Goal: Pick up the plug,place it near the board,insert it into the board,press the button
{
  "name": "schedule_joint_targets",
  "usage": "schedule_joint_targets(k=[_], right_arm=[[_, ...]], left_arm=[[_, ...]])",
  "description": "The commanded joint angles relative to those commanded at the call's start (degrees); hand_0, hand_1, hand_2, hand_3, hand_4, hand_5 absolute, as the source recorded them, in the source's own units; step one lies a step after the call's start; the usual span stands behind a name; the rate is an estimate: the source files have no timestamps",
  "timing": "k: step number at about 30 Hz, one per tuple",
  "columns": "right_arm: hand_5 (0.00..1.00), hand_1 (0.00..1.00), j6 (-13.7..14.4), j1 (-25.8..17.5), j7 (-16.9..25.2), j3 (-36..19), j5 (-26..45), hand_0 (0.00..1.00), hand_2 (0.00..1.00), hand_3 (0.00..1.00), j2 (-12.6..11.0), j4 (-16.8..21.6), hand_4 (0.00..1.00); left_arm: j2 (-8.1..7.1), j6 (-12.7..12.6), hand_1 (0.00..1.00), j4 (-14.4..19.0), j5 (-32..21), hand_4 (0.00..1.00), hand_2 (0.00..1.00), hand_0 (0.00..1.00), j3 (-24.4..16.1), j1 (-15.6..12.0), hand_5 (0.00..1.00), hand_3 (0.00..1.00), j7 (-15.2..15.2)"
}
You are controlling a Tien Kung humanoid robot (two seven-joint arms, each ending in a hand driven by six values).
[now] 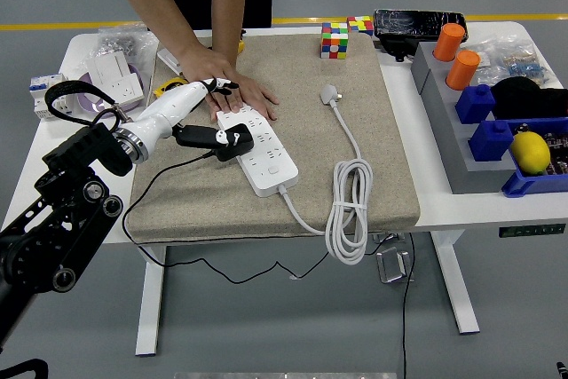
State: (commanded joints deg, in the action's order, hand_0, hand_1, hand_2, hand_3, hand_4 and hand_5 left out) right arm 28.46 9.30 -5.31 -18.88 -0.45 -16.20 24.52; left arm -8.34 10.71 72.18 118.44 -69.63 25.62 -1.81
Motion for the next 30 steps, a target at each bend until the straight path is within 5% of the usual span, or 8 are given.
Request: schedule_joint_targets(k=[10,11,12,19,30], right_arm=[[0.998,0.871,0.10,0.38,0.02,0.20,0.00,0.940,0.811,0.807,-0.08,0.03,0.998],[0.998,0.871,0.10,0.33,0.01,0.26,0.04,0.940,0.811,0.807,-0.07,0.02,0.998],[0.998,0.871,0.08,0.28,0.00,0.35,0.10,0.940,0.811,0.807,-0.06,0.00,0.998],[0.998,0.871,0.08,0.02,0.04,0.51,0.23,0.940,0.811,0.806,-0.21,-0.03,0.998],[0.998,0.872,0.07,0.31,0.10,0.52,-0.03,0.940,0.811,0.806,-0.25,0.11,0.998]], left_arm=[[1.46,-2.62,0.843,-10.61,-2.10,0.998,0.806,0.802,2.19,2.66,0.487,0.844,-0.38],[1.53,-2.84,0.843,-11.30,-2.55,0.998,0.806,0.802,2.49,2.73,0.487,0.844,-0.46],[1.61,-3.06,0.814,-11.90,-2.67,0.998,0.769,0.784,2.72,2.79,0.629,0.818,-0.46],[2.10,-4.82,0.789,-13.60,-1.84,0.998,0.739,0.758,4.58,3.19,0.649,0.795,-0.09],[2.88,-13.08,0.751,-19.57,0.79,0.998,0.709,0.697,8.97,5.36,0.640,0.750,1.86]])
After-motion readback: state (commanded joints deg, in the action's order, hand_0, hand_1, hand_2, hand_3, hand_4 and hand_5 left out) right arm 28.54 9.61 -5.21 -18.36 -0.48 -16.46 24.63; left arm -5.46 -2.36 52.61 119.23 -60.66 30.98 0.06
